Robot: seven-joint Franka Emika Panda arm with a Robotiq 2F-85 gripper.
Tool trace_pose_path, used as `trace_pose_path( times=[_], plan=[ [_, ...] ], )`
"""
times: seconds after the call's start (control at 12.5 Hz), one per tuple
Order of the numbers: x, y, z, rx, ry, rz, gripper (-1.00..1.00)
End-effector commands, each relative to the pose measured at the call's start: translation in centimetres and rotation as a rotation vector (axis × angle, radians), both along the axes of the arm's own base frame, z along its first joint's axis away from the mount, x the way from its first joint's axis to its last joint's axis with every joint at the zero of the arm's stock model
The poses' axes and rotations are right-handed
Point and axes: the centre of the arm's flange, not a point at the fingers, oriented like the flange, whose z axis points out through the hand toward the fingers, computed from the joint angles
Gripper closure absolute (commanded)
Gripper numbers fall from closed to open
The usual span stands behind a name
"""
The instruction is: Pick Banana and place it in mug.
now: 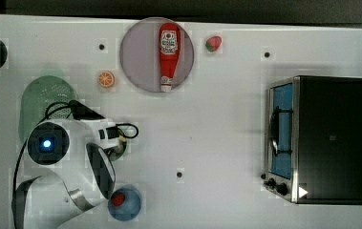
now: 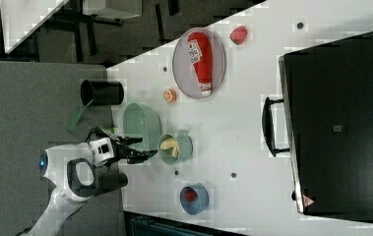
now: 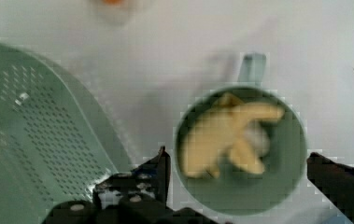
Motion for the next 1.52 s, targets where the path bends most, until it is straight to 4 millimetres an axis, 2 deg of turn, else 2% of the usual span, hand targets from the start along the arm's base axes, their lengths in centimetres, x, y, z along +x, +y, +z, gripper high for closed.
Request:
trace_pose_path(
  times=[0.08, 0.32, 0.48, 0.72, 0.88, 1.04, 1.12, 1.52],
  plan=[
    [2.1, -3.1, 5.7, -0.008, -0.053, -0.132, -1.00],
    [3.6, -8.9, 13.6, -0.055, -0.037, -0.221, -1.00],
    [3.9, -14.5, 19.2, -0.065, -0.020, -0.322, -1.00],
    [2.5, -21.8, 25.4, -0.060, -0.004, -0.388, -1.00],
    [1.1, -25.4, 28.4, -0.047, 0.013, -0.446, -1.00],
    [0.3, -27.2, 30.5, -0.039, 0.012, -0.477, -1.00],
    [-0.1, -27.6, 30.6, -0.040, 0.033, -0.474, -1.00],
    [0.7, -27.3, 29.5, -0.046, 0.047, -0.448, -1.00]
  ],
)
